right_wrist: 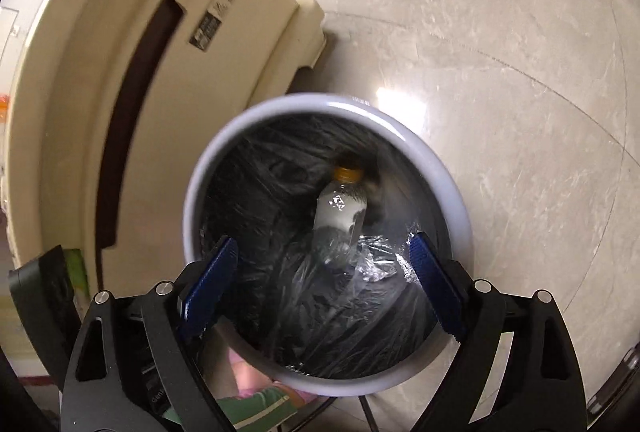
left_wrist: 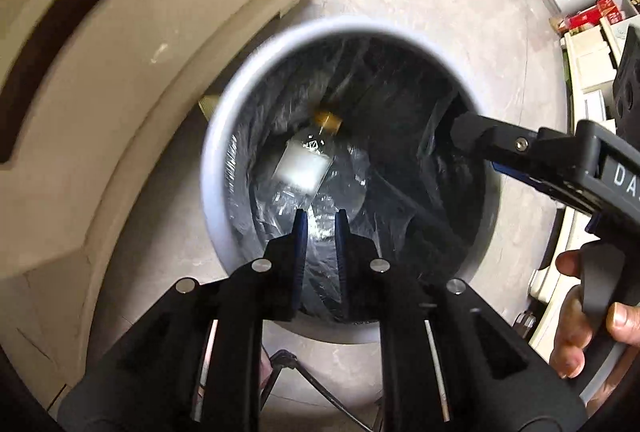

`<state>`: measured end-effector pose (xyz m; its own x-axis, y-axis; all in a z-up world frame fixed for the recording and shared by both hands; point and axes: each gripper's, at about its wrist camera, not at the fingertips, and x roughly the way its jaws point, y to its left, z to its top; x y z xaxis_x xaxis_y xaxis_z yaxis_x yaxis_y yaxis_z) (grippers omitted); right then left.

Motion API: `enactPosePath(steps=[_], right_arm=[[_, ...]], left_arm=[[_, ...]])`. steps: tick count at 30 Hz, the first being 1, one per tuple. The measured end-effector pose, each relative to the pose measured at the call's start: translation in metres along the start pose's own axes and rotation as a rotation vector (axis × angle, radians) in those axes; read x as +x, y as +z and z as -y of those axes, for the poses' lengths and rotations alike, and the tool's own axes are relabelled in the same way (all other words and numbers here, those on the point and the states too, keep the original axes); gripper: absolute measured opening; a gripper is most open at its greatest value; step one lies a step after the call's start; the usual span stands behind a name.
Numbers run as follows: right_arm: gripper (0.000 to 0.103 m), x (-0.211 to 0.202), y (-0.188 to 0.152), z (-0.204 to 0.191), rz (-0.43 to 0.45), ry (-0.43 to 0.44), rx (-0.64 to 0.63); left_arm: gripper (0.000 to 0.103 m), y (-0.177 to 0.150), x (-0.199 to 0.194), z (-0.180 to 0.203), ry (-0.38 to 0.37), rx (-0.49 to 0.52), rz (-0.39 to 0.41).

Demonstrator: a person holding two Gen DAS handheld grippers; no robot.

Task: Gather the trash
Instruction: 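Open the right gripper over the bin while the left gripper releases the snack bag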

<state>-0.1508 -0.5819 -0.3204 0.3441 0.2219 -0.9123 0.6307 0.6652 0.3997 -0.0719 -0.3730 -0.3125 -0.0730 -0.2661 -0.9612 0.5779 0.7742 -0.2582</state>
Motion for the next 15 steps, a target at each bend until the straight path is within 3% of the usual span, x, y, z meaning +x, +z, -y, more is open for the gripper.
enactPosePath(steps=[3, 15], right_arm=[[0.087, -0.013, 0.0, -0.002, 0.017, 0.014, 0.004], [0.087, -0.078, -0.013, -0.041, 0.084, 0.046, -0.092]], left_arm=[[0.021, -0.001, -0.018, -0.002, -0.01, -0.022, 0.025], [0.021, -0.003, -0.096, -0.005, 0.029, -0.022, 0.162]])
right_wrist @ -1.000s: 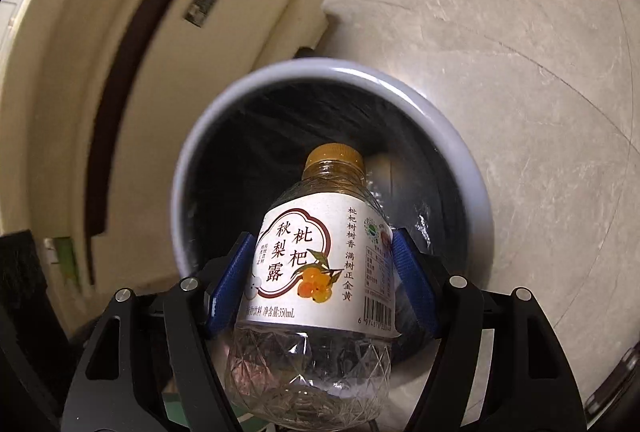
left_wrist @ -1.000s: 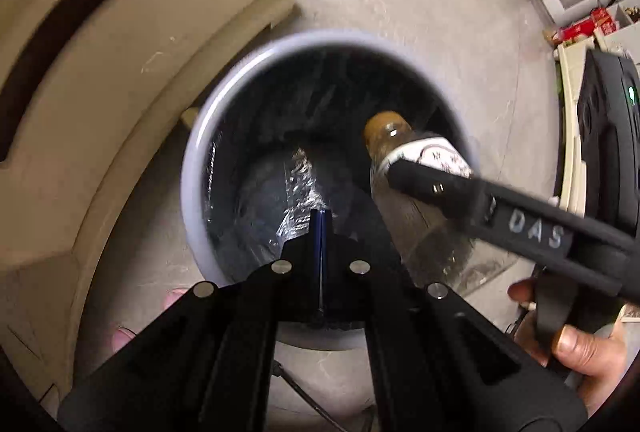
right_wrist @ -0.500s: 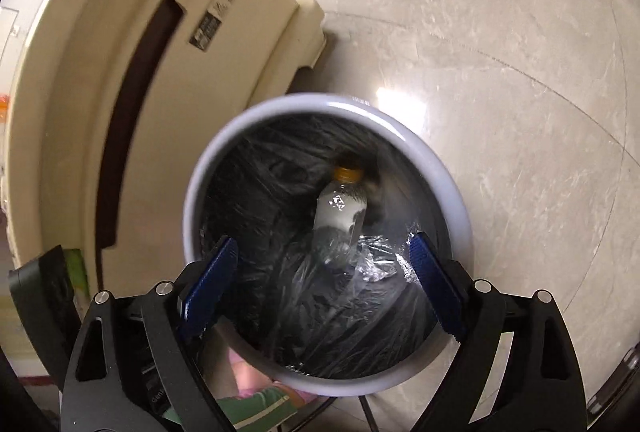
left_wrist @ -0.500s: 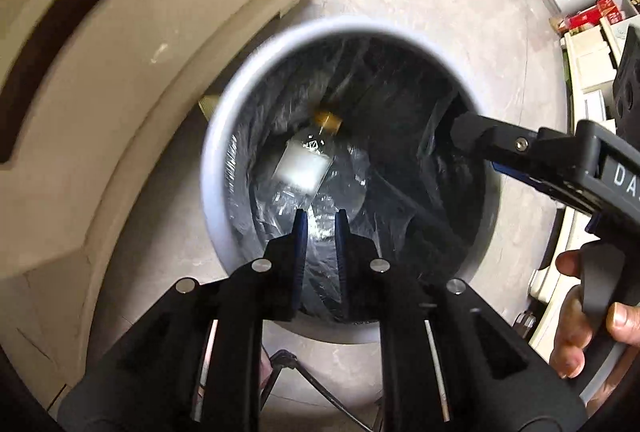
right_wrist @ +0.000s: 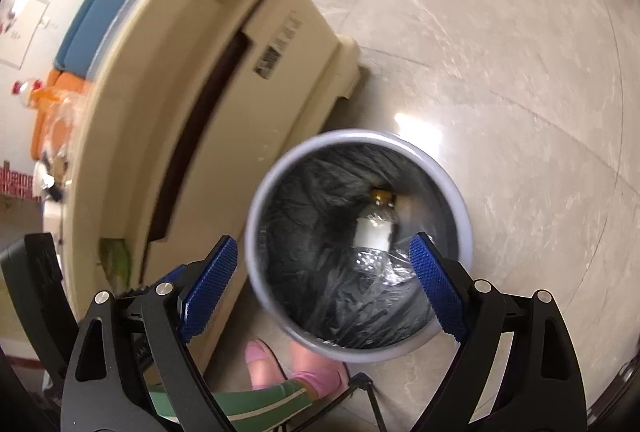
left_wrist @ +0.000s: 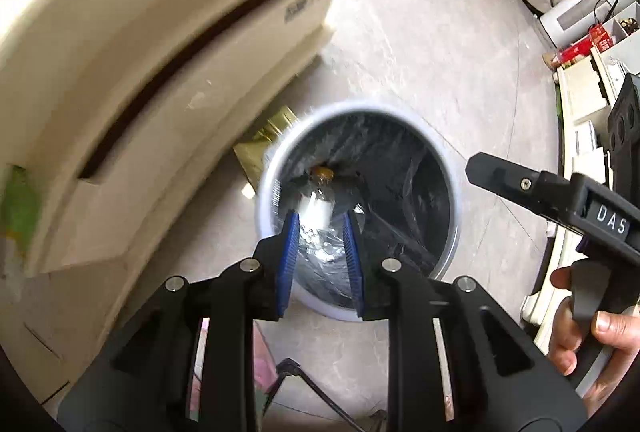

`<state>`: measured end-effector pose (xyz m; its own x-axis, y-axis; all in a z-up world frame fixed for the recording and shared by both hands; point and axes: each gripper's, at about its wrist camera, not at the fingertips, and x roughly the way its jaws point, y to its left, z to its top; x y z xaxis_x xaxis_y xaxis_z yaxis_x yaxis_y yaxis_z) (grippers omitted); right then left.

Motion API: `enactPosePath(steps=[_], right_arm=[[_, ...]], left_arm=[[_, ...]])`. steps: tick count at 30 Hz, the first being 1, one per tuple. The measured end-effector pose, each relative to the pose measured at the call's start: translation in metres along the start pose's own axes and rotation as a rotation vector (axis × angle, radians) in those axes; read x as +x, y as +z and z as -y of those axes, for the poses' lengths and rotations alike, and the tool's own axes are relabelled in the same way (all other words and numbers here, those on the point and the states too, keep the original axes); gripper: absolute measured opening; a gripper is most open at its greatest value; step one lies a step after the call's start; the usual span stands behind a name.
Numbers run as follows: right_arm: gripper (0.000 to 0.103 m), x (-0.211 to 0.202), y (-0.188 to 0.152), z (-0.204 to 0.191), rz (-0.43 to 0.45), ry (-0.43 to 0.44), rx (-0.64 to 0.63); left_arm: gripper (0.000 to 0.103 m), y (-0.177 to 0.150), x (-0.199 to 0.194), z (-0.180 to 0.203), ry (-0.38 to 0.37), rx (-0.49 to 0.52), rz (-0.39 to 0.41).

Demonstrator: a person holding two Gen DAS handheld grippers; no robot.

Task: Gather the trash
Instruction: 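Open the right gripper over the bin while the left gripper releases the snack bag, then return both grippers to the table above the remaining trash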

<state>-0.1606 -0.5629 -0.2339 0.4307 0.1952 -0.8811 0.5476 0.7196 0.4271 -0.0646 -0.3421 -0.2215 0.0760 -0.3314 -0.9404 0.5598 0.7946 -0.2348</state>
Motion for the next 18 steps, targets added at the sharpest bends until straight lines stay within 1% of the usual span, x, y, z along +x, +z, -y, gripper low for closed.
enactPosePath(steps=[2, 3, 4, 7, 9, 11, 12, 13, 15, 16, 18], right_arm=[[0.087, -0.015, 0.004, -0.021, 0.027, 0.012, -0.05], [0.087, -0.022, 0.007, -0.031, 0.039, 0.027, -0.067], [0.087, -0.031, 0.01, -0.044, 0.056, 0.043, -0.089], [0.088, -0.054, 0.016, -0.09, 0.097, 0.093, -0.18], [0.089, -0.063, 0.018, -0.127, 0.111, 0.126, -0.26], [0.089, -0.066, 0.017, -0.166, 0.112, 0.15, -0.334], [0.089, -0.065, 0.015, -0.191, 0.107, 0.169, -0.378], [0.09, -0.063, 0.013, -0.211, 0.101, 0.177, -0.414], [0.09, -0.054, 0.006, -0.252, 0.086, 0.193, -0.485], [0.09, -0.047, 0.002, -0.274, 0.072, 0.206, -0.519], [0.09, -0.034, -0.007, -0.311, 0.052, 0.22, -0.578]], left_arm=[[0.023, 0.004, -0.023, -0.007, 0.012, -0.008, 0.036], [0.027, 0.006, -0.037, -0.013, 0.018, -0.015, 0.059], [0.037, 0.008, -0.052, -0.019, 0.027, -0.023, 0.085], [0.057, 0.011, -0.098, -0.047, 0.067, -0.06, 0.181], [0.059, 0.012, -0.127, -0.071, 0.089, -0.106, 0.232], [0.063, 0.009, -0.155, -0.102, 0.122, -0.156, 0.27], [0.068, 0.005, -0.17, -0.119, 0.154, -0.179, 0.295], [0.074, 0.001, -0.184, -0.137, 0.202, -0.204, 0.318], [0.077, -0.01, -0.206, -0.173, 0.285, -0.253, 0.355], [0.079, -0.017, -0.215, -0.193, 0.314, -0.284, 0.361], [0.079, -0.028, -0.226, -0.231, 0.342, -0.34, 0.361]])
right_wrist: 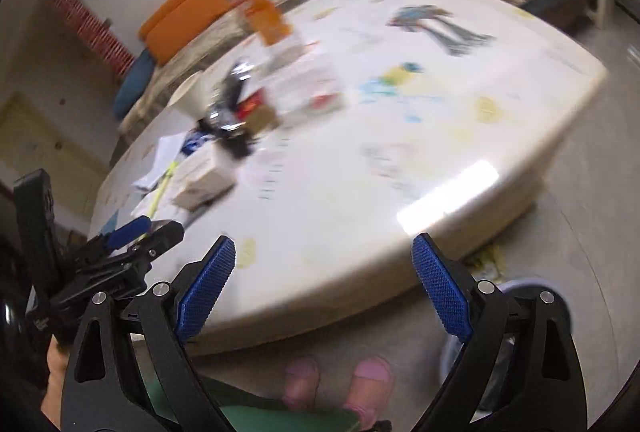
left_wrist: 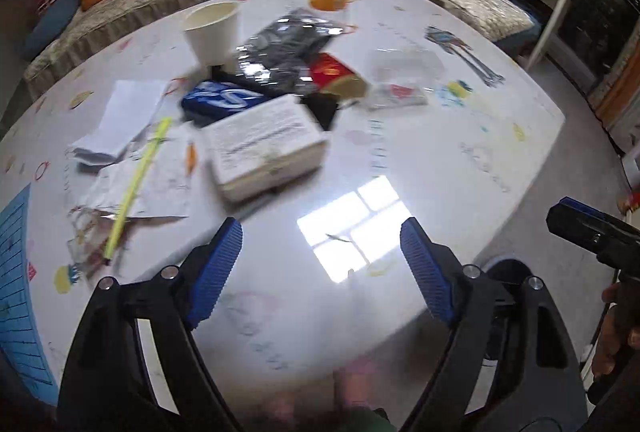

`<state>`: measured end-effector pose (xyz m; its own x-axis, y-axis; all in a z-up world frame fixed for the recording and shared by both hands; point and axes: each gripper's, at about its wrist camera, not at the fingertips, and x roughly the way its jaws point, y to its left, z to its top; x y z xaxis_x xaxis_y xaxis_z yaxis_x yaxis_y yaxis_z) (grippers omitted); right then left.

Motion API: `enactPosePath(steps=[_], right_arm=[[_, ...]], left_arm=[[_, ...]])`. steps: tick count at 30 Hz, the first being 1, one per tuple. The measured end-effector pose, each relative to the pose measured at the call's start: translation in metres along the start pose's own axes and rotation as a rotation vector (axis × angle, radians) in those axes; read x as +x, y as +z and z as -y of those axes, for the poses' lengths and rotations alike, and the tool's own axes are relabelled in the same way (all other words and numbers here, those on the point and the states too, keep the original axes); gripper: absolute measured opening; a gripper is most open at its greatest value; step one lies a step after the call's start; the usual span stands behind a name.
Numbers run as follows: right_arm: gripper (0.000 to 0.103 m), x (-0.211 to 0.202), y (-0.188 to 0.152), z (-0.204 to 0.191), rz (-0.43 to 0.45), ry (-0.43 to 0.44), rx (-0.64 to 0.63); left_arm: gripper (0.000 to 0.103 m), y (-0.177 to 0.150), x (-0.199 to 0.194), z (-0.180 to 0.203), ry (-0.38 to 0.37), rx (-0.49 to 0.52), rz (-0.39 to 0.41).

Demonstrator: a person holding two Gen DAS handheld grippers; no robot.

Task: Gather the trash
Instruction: 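Return both grippers to the table above the remaining trash, then grasp the white medicine box with the right gripper while the left grasps the highlighter and tissue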

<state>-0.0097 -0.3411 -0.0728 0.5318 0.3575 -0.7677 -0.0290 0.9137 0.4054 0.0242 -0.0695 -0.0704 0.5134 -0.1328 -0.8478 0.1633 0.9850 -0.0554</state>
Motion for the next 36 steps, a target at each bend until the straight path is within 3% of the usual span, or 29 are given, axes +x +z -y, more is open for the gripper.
enactPosePath(steps=[4, 8, 13, 16, 20, 24, 36], right_arm=[[0.09, 0.042, 0.014, -0.063, -0.037, 0.001, -0.107], [0.09, 0.075, 0.021, -0.118, -0.06, -0.019, -0.199], [0.09, 0.123, 0.031, -0.162, -0.069, -0.092, -0.322], [0.09, 0.144, 0.038, -0.168, -0.073, -0.149, -0.374], [0.09, 0.159, 0.044, -0.172, -0.082, -0.164, -0.398], [0.091, 0.17, 0.045, -0.179, -0.09, -0.172, -0.423], [0.094, 0.179, 0.04, -0.197, -0.118, -0.148, -0.43]], left_arm=[[0.085, -0.003, 0.005, -0.073, 0.093, -0.074, -0.002], [0.088, -0.005, 0.008, -0.116, 0.148, -0.107, 0.0], [0.088, -0.007, 0.023, -0.14, 0.158, -0.09, -0.025], [0.088, -0.009, 0.036, -0.142, 0.163, -0.07, -0.043], [0.088, -0.009, 0.047, -0.147, 0.154, -0.076, -0.044], [0.076, -0.006, 0.055, -0.153, 0.119, -0.097, -0.054], [0.051, -0.008, 0.057, -0.162, 0.087, -0.112, -0.055]])
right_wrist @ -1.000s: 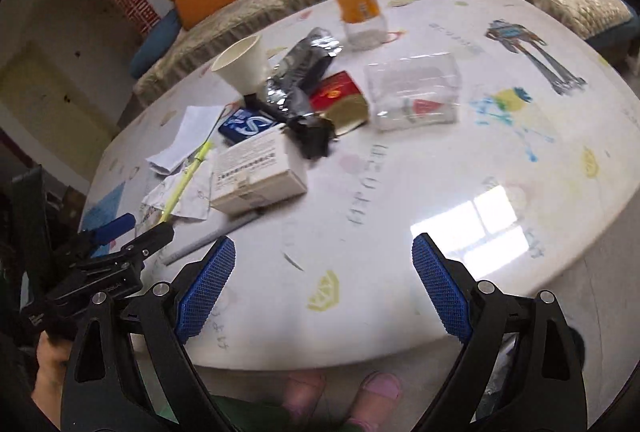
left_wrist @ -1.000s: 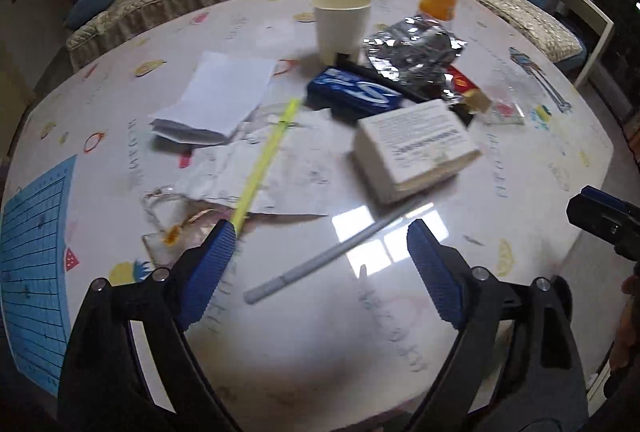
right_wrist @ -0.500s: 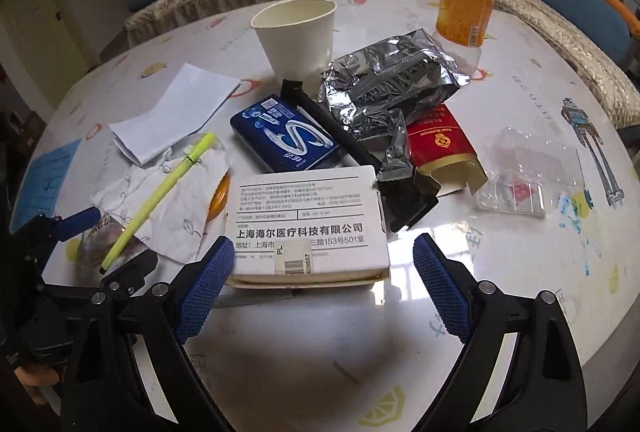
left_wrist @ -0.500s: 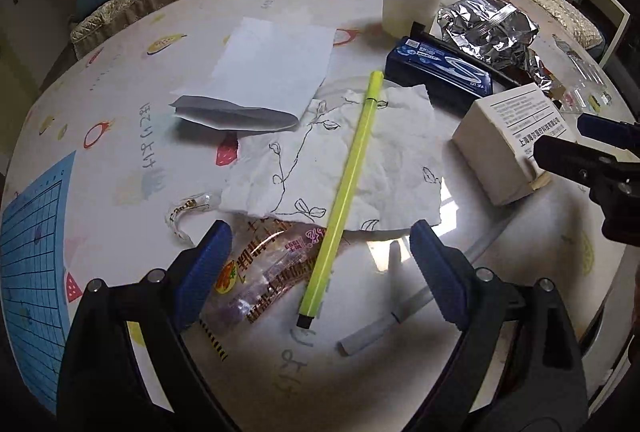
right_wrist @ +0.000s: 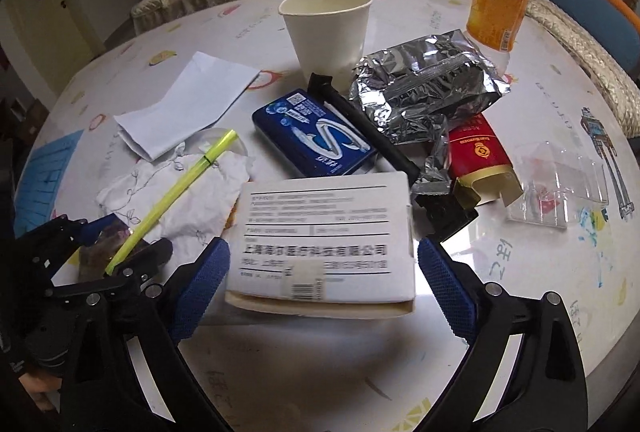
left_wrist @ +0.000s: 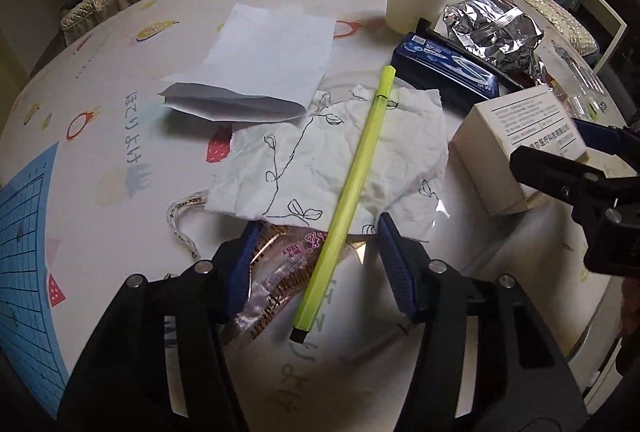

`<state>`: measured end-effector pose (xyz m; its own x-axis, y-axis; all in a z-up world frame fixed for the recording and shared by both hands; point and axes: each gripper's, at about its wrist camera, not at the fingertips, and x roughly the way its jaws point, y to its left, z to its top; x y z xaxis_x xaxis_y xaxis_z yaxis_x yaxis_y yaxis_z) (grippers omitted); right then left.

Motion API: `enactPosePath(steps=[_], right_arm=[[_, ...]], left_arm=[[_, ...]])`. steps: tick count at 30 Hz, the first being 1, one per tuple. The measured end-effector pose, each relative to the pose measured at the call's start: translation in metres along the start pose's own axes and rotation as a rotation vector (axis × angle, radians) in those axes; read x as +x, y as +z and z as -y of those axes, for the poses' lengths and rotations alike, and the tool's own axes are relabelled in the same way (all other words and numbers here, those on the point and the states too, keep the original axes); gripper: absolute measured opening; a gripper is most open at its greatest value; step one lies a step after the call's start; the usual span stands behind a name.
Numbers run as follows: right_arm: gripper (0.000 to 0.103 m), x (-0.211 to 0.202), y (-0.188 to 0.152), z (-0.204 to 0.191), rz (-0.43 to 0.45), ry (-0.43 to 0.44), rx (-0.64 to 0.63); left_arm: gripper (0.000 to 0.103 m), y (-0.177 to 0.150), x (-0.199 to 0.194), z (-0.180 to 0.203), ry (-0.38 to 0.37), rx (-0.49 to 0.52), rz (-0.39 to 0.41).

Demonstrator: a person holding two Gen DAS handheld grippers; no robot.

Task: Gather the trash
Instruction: 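Grasp the white medicine box with the right gripper while the left grasps the highlighter and tissue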

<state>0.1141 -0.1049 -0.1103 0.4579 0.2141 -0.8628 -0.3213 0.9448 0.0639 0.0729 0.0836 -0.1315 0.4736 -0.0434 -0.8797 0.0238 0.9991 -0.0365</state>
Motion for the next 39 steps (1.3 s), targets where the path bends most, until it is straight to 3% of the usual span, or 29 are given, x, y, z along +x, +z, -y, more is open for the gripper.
enactPosePath(steps=[3, 10, 19, 23, 27, 39], right_arm=[[0.094, -0.003, 0.0, -0.005, 0.003, 0.027, 0.002], [0.097, 0.016, -0.004, -0.013, -0.048, -0.037, -0.026], [0.093, 0.003, -0.004, 0.001, 0.001, -0.003, 0.036], [0.092, -0.013, -0.004, 0.012, 0.029, 0.055, 0.088], [0.092, -0.035, -0.005, 0.021, 0.059, 0.094, 0.123], [0.092, -0.086, -0.024, 0.046, 0.123, 0.109, 0.164]], left_arm=[[0.039, 0.0, -0.003, 0.0, -0.026, -0.003, 0.004], [0.022, 0.0, -0.003, 0.005, -0.056, 0.006, 0.0], [0.017, 0.0, -0.012, -0.003, -0.095, -0.032, 0.023], [0.016, 0.002, -0.022, 0.002, -0.104, -0.025, 0.044], [0.007, 0.005, -0.034, 0.007, -0.102, -0.021, 0.064], [0.006, 0.01, -0.073, 0.02, -0.119, -0.02, 0.132]])
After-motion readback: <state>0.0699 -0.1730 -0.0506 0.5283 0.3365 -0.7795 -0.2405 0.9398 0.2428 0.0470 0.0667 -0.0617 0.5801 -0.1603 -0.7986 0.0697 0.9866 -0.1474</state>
